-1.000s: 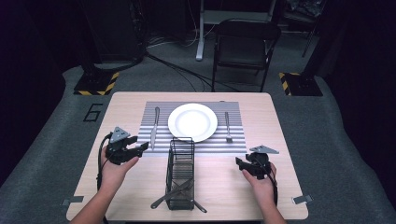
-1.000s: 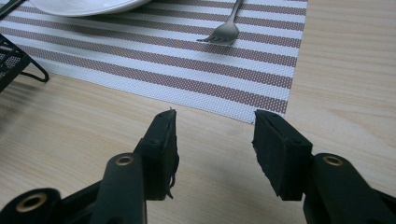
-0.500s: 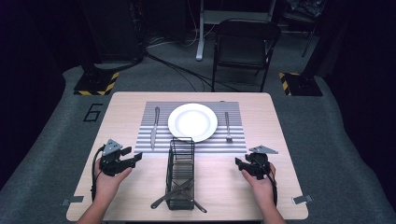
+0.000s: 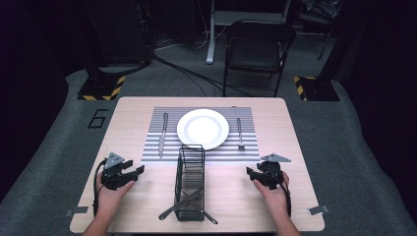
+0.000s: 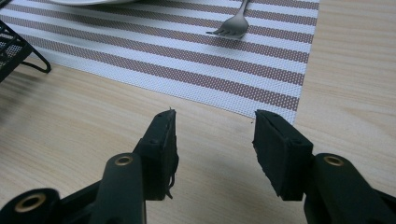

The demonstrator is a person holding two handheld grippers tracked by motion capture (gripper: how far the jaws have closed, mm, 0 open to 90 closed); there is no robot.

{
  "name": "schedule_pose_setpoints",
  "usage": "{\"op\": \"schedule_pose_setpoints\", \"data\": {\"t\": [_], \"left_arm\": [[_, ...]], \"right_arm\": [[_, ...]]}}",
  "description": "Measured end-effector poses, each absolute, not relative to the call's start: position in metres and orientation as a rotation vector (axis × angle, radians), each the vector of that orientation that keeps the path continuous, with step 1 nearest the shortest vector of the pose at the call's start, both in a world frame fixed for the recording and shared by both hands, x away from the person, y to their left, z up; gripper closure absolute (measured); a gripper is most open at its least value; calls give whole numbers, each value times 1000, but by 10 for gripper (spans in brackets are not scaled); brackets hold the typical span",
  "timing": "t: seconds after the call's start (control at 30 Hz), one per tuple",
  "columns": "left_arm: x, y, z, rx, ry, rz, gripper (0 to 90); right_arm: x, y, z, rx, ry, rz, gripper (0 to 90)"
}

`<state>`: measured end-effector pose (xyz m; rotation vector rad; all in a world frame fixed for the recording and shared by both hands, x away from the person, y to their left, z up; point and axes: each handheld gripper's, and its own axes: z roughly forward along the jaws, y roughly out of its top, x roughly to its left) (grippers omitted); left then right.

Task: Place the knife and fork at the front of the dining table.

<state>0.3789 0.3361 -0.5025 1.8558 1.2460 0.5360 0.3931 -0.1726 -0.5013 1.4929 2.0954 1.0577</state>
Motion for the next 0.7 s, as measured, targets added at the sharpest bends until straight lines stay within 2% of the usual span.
{"op": "schedule_pose_setpoints", "data": {"t": [0.2,0.7], "left_arm": [[381,340,-510,1900,1253,558,391],[386,357,-517,1895,1331,571,391]], "right_arm": [[394,-172,-504,1488,2108,1040,476],[398,-183,-510,1500,2087,978,449]]}}
